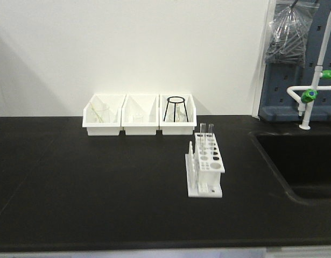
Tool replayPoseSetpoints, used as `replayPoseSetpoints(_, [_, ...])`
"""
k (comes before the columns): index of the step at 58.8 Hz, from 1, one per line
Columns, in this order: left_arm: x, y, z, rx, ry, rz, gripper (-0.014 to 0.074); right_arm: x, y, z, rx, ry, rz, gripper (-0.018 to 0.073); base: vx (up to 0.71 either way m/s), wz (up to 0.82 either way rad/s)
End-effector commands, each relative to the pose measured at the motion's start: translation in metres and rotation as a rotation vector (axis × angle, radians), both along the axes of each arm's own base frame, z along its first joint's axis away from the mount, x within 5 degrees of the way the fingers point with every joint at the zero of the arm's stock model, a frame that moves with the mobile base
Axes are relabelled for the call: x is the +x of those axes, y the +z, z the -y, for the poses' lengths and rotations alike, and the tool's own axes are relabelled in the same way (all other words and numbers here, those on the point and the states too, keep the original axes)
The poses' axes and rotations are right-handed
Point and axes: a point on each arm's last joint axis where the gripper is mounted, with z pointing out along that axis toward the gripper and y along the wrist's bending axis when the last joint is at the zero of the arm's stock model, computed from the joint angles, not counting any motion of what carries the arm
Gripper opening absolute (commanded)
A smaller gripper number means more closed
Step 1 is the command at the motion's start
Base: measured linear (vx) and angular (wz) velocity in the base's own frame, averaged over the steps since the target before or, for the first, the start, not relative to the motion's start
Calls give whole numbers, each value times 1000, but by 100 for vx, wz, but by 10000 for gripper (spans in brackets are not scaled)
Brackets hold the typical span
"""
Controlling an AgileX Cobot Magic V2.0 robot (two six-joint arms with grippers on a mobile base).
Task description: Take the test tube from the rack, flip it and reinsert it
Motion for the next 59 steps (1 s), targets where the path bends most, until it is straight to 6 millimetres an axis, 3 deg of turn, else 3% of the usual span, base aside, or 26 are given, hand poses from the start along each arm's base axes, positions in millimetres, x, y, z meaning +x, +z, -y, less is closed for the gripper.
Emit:
replayPoseSetpoints(1, [1, 9, 1, 5, -11, 100, -6, 0, 7, 0, -7, -2, 86, -12, 44, -3])
replayPoseSetpoints(31, [1, 9, 1, 5, -11, 100, -6, 0, 7, 0, -7, -2, 86, -12, 40, 0])
replayPoseSetpoints(59, [1, 9, 1, 5, -11, 100, -6, 0, 8, 0, -6, -2, 89, -12, 20, 1])
